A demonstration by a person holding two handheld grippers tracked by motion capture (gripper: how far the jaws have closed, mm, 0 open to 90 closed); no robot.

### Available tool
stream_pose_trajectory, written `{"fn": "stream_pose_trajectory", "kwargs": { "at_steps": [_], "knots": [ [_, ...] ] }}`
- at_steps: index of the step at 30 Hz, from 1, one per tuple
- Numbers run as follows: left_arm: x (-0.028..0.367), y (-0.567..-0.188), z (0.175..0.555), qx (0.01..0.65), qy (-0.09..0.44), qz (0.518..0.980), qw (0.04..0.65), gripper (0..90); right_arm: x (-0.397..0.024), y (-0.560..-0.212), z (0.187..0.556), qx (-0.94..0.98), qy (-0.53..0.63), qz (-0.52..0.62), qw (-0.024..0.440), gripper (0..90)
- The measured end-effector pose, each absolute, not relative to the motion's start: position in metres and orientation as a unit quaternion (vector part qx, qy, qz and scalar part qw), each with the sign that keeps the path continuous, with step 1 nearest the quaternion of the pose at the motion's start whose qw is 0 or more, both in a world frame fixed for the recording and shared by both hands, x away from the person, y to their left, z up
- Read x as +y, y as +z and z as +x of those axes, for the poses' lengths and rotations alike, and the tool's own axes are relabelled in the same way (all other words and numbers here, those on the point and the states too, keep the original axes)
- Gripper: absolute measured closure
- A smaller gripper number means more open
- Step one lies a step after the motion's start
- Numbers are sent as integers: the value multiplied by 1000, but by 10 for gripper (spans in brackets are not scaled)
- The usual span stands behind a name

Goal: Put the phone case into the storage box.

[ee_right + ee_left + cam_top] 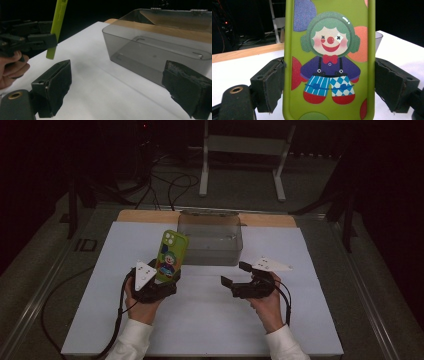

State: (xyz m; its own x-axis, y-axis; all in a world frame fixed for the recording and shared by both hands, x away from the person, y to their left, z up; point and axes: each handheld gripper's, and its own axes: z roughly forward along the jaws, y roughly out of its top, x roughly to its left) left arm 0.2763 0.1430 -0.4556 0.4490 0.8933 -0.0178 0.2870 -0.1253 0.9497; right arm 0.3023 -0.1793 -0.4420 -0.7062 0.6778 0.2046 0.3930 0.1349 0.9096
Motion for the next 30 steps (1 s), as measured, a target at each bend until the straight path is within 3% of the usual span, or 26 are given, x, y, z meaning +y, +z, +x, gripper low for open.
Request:
{"fn": "stream_pose_trajectory", "kwargs": {
  "at_steps": [30],
  "knots": [
    [133,-454,270,414,296,691,513,159,-114,-420,318,744,567,340,96,93]
  ]
}}
